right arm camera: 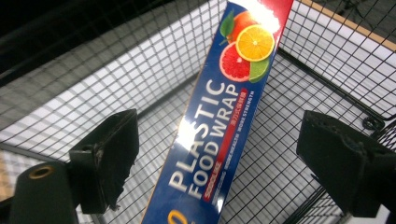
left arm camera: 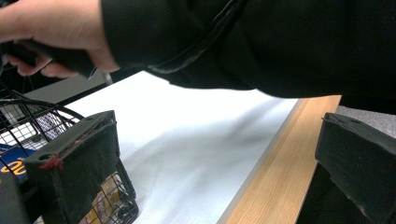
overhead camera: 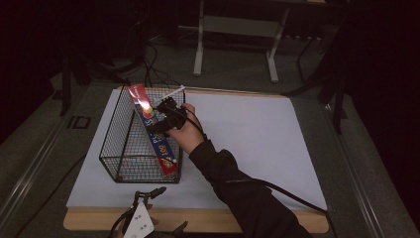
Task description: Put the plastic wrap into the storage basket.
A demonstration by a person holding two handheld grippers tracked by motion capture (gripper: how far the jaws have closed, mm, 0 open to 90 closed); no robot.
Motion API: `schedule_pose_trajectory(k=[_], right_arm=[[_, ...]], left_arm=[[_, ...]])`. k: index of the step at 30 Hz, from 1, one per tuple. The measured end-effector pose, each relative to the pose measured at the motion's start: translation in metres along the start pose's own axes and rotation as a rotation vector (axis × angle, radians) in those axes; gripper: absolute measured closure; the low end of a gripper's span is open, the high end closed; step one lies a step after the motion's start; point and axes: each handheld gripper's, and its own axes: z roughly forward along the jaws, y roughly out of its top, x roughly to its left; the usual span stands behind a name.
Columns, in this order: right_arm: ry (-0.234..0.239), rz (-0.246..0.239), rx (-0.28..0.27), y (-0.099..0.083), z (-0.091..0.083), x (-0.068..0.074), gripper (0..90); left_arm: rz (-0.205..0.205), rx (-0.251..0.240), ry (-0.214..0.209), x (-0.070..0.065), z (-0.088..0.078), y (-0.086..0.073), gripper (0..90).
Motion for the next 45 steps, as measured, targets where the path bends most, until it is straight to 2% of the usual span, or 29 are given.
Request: schedule_pose_trajectory(k=[2, 4, 6, 8, 11, 12, 15, 24, 32, 38, 45], right_arm=[[0.008, 0.009, -0.026, -0.003, -0.009, -0.002, 13.5], [0.018, 0.011, -0.027, -0.007, -0.017, -0.004, 13.6], [-0.002, -0.005, -0.025, -0.011, -0.023, -0.006, 13.8], [0.007, -0.008, -0.029, -0.015, -0.030, -0.008, 13.9], [-0.005, -0.011, -0.034, -0.019, -0.036, -0.011, 13.9], [0.003, -0.010, -0.044, -0.024, -0.043, -0.014, 13.9], [-0.015, -0.021, -0.062, -0.030, -0.054, -0.018, 13.9], [-0.036, -0.006, -0.090, -0.053, -0.082, -0.037, 14.1], [-0.071, 0.020, -0.104, -0.076, -0.098, -0.058, 14.2], [-0.066, 0.048, -0.113, -0.095, -0.105, -0.070, 14.1], [-0.082, 0.059, -0.125, -0.117, -0.112, -0.081, 14.1]], left_arm=[[0.000, 0.002, 0.000, 0.000, 0.000, 0.000, 0.2], [0.000, 0.004, 0.000, 0.000, 0.001, 0.000, 0.2], [0.000, 0.006, 0.000, 0.000, 0.001, -0.001, 0.1], [-0.002, 0.007, -0.001, 0.000, 0.002, -0.001, 0.1], [-0.003, 0.009, -0.001, 0.000, 0.003, -0.001, 0.2], [-0.002, 0.009, -0.001, 0.000, 0.003, -0.001, 0.2], [-0.003, 0.013, -0.001, 0.000, 0.003, -0.001, 0.2], [-0.001, 0.023, -0.005, 0.000, 0.006, -0.001, 0.2], [-0.003, 0.023, -0.010, 0.000, 0.008, -0.001, 0.2], [0.003, 0.027, -0.013, 0.000, 0.008, -0.001, 0.2], [0.004, 0.027, -0.012, 0.000, 0.009, -0.001, 0.2]])
